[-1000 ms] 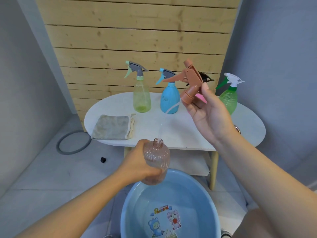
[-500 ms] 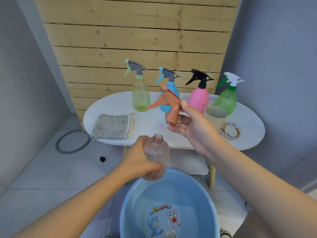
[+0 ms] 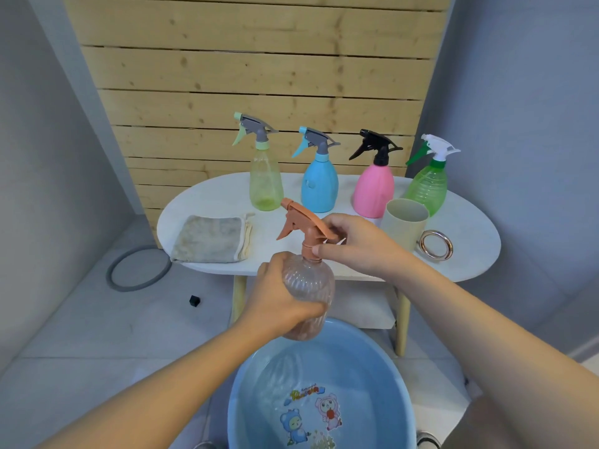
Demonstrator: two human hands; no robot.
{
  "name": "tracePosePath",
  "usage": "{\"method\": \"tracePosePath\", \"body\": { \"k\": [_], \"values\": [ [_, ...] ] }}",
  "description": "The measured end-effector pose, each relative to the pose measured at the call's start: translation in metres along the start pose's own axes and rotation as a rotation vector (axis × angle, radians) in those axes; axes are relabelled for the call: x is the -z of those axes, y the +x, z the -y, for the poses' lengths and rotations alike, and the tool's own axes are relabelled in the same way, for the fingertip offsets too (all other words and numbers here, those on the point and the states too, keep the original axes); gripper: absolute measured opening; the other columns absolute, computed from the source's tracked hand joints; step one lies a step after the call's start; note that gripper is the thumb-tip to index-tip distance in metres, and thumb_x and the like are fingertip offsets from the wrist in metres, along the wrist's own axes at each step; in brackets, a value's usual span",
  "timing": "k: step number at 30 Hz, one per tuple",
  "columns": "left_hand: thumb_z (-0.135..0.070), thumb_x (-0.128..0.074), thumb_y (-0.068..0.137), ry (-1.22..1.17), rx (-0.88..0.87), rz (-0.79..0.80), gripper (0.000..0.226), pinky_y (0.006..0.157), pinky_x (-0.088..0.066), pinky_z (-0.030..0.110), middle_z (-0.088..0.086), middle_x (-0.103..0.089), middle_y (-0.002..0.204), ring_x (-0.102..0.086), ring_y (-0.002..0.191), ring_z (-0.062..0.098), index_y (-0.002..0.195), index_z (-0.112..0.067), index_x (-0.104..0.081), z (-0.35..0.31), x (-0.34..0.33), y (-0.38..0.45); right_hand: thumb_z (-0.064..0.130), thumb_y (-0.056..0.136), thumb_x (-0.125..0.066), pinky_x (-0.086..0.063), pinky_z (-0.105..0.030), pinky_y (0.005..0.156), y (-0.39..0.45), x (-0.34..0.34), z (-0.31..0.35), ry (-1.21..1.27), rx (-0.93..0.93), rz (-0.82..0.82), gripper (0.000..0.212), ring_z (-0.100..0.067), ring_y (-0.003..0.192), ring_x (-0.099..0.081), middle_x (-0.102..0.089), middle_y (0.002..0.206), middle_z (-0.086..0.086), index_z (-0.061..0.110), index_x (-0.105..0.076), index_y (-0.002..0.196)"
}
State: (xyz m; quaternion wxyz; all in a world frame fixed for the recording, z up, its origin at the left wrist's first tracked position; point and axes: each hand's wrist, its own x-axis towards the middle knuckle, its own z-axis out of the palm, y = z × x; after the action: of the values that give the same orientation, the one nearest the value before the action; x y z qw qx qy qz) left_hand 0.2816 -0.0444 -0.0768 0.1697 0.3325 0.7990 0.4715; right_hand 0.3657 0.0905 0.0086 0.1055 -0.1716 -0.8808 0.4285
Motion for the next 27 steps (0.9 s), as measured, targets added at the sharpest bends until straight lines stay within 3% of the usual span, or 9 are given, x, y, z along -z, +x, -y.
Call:
{"method": "tracePosePath", "body": {
  "k": [2, 5, 10, 13, 16, 18, 23, 25, 27],
  "values": [
    [-0.028, -0.084, 0.050, -0.011, -0.015, -0.009, 0.085, 0.074, -0.039, 0.010, -0.005, -0.044, 0.117, -0.048, 0.097, -0.002, 0.123, -0.027, -0.042, -0.003, -0.002, -0.001, 0.015, 0.080, -0.069, -0.044, -0.017, 0.071, 0.000, 0.003, 0.002, 0.014, -0.008, 0.014, 0.015, -0.006, 0.075, -0.059, -0.067, 0.083, 0.006, 0.015, -0.065, 0.094],
    [-0.023, -0.084, 0.055, -0.025, -0.041, -0.027, 0.081, 0.070, -0.036, 0.006, -0.003, -0.040, 0.119, -0.048, 0.098, 0.000, 0.122, -0.028, -0.039, -0.005, -0.007, 0.000, 0.018, 0.076, -0.074, -0.047, -0.025, 0.076, 0.001, 0.004, 0.004, 0.030, -0.076, 0.009, 0.011, -0.012, 0.074, -0.061, -0.069, 0.080, 0.003, 0.013, -0.069, 0.084],
    [-0.024, -0.085, 0.057, -0.082, -0.082, -0.089, 0.083, 0.076, -0.045, 0.012, -0.004, -0.041, 0.122, -0.052, 0.107, 0.008, 0.120, -0.037, -0.032, -0.007, -0.014, 0.000, 0.040, 0.072, -0.078, -0.031, -0.015, 0.049, 0.002, -0.015, 0.003, -0.076, -0.116, -0.254, 0.037, -0.003, 0.055, -0.044, -0.048, 0.061, 0.011, 0.019, -0.048, 0.069],
    [-0.031, -0.084, 0.055, -0.157, -0.129, -0.098, 0.090, 0.078, -0.054, 0.020, -0.002, -0.050, 0.124, -0.060, 0.102, 0.004, 0.126, -0.043, -0.030, -0.010, -0.017, 0.001, 0.043, 0.074, -0.075, -0.032, -0.016, 0.048, 0.004, -0.026, 0.005, -0.030, -0.098, -0.379, 0.041, -0.003, 0.055, -0.043, -0.047, 0.061, 0.010, 0.018, -0.043, 0.072],
    [-0.024, -0.082, 0.066, -0.138, -0.176, -0.090, 0.086, 0.075, -0.039, -0.001, -0.003, -0.045, 0.117, -0.045, 0.101, -0.016, 0.132, -0.044, -0.031, -0.013, -0.015, 0.000, 0.045, 0.072, -0.076, -0.029, -0.018, 0.051, 0.005, -0.026, 0.002, 0.000, -0.054, -0.395, 0.041, -0.006, 0.060, -0.045, -0.047, 0.066, 0.010, 0.020, -0.043, 0.073],
    [-0.025, -0.080, 0.069, -0.124, -0.176, -0.081, 0.084, 0.073, -0.038, -0.003, -0.004, -0.040, 0.115, -0.046, 0.101, -0.013, 0.134, -0.047, -0.031, -0.012, -0.013, 0.001, 0.047, 0.070, -0.077, -0.030, -0.019, 0.052, 0.004, -0.023, 0.001, -0.022, -0.042, -0.369, 0.041, -0.004, 0.061, -0.045, -0.049, 0.069, 0.009, 0.021, -0.046, 0.074],
    [-0.022, -0.080, 0.066, -0.118, -0.173, -0.077, 0.085, 0.074, -0.036, -0.005, -0.002, -0.043, 0.114, -0.044, 0.094, -0.022, 0.135, -0.046, -0.036, -0.011, -0.008, 0.005, 0.032, 0.080, -0.071, -0.042, -0.017, 0.066, 0.001, 0.002, -0.003, -0.122, 0.014, -0.130, 0.025, -0.001, 0.069, -0.054, -0.065, 0.084, 0.010, 0.023, -0.065, 0.102],
    [-0.031, -0.076, 0.057, -0.136, -0.185, -0.048, 0.083, 0.083, -0.044, 0.007, 0.002, -0.046, 0.117, -0.050, 0.100, -0.012, 0.129, -0.050, -0.039, -0.011, -0.004, 0.007, 0.020, 0.084, -0.066, -0.044, -0.019, 0.073, -0.001, 0.012, -0.005, -0.224, 0.095, -0.094, 0.049, -0.005, 0.078, -0.058, -0.062, 0.103, 0.007, 0.024, -0.051, 0.130],
    [-0.040, -0.071, 0.051, -0.111, -0.199, -0.029, 0.083, 0.089, -0.046, 0.014, 0.002, -0.049, 0.116, -0.052, 0.101, -0.006, 0.127, -0.054, -0.039, -0.010, -0.001, 0.008, 0.011, 0.084, -0.067, -0.046, -0.021, 0.076, -0.002, 0.022, -0.005, -0.287, 0.261, -0.115, 0.074, -0.008, 0.094, -0.056, -0.045, 0.129, 0.008, 0.033, -0.028, 0.143]
  ]
}}
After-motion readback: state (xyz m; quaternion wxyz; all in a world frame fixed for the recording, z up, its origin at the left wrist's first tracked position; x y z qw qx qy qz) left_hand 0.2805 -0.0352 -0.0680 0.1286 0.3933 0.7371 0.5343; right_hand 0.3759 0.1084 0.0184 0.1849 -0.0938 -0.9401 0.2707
